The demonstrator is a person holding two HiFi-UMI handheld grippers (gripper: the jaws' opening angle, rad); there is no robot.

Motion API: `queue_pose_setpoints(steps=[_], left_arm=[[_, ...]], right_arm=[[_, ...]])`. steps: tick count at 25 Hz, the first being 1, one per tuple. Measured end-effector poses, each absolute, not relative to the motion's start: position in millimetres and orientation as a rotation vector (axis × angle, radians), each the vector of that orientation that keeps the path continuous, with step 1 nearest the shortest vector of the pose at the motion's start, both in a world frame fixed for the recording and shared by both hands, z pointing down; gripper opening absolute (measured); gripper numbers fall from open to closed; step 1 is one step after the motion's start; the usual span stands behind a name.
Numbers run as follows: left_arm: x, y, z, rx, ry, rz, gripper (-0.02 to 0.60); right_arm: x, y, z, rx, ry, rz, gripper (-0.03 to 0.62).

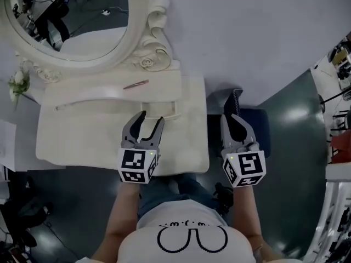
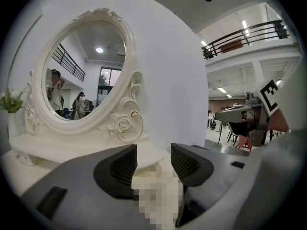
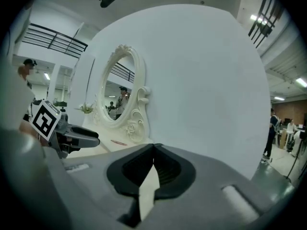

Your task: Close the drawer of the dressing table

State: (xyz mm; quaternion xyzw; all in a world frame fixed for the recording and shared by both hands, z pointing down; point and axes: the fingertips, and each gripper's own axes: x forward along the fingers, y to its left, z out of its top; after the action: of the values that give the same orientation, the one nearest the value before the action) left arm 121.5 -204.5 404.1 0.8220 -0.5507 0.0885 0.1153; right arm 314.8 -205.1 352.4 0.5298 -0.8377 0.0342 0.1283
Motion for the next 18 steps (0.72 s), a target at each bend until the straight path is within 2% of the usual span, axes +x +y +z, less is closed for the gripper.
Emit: queue_pose_setpoints(steps=[18], left_arm=[[135.2,-202.7,551.0,2.024,-1.634,0.456,0.215]], right_arm=[[310.3,-209.4,457.1,1.249,-2.435,0.322,0.002]])
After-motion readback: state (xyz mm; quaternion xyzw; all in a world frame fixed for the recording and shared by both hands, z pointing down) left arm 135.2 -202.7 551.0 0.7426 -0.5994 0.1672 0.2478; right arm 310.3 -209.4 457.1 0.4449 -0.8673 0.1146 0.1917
